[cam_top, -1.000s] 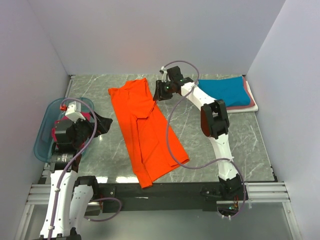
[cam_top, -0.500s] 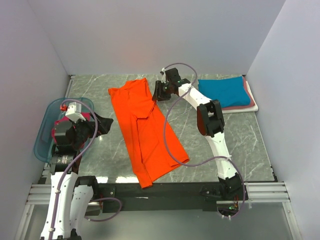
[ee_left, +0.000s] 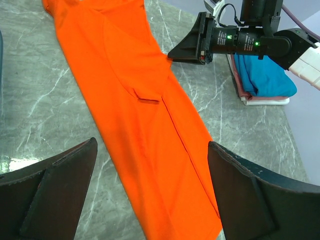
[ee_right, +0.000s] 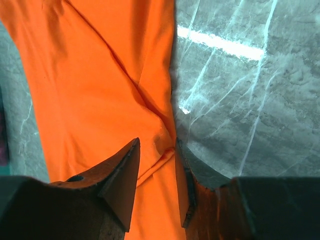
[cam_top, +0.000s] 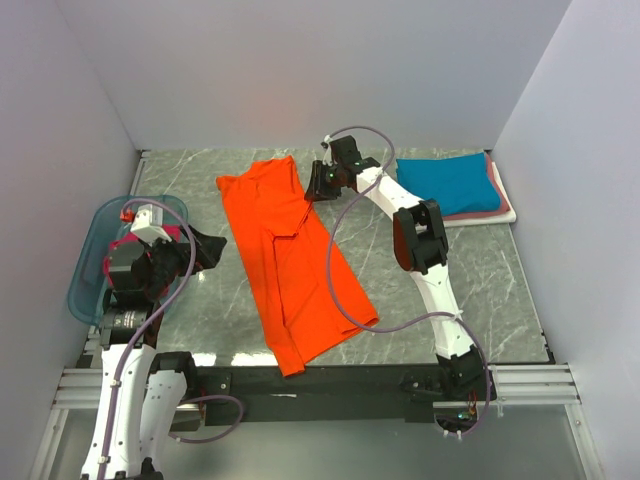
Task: Fold and stack the t-shirts
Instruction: Fold the tshirt
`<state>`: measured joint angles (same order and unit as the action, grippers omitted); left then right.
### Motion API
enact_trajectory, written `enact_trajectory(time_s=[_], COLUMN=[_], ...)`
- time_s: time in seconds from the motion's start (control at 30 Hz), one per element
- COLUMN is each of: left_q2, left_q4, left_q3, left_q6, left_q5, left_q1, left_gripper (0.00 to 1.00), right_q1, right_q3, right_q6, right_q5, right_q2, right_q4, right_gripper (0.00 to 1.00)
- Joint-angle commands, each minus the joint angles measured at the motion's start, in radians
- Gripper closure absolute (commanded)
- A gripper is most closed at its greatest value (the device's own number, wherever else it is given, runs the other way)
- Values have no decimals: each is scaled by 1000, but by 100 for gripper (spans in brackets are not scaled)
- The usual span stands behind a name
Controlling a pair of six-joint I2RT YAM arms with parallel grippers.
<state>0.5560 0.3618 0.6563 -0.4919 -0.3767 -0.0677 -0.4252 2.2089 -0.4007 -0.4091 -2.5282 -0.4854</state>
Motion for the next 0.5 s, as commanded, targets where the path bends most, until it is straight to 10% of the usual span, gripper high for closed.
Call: enact_trajectory(time_s=[0.0, 0.2, 0.47], left_q2=[-2, -4, -1], left_q4=[-41, -40, -38], left_q3=[-4, -4, -4], left_q6=[9, 7, 7], left_q5=[-18, -13, -10], left_q1=[2, 2, 2], left_gripper=[3, 3, 3], right_q1=[5, 6, 5], right_q3=[46, 55, 60], right_q6=[-9, -15, 3], right_q5=[4, 9, -1], right_q2=[-18, -35, -20], right_q4=[27, 25, 31], right_gripper=[58, 59, 84])
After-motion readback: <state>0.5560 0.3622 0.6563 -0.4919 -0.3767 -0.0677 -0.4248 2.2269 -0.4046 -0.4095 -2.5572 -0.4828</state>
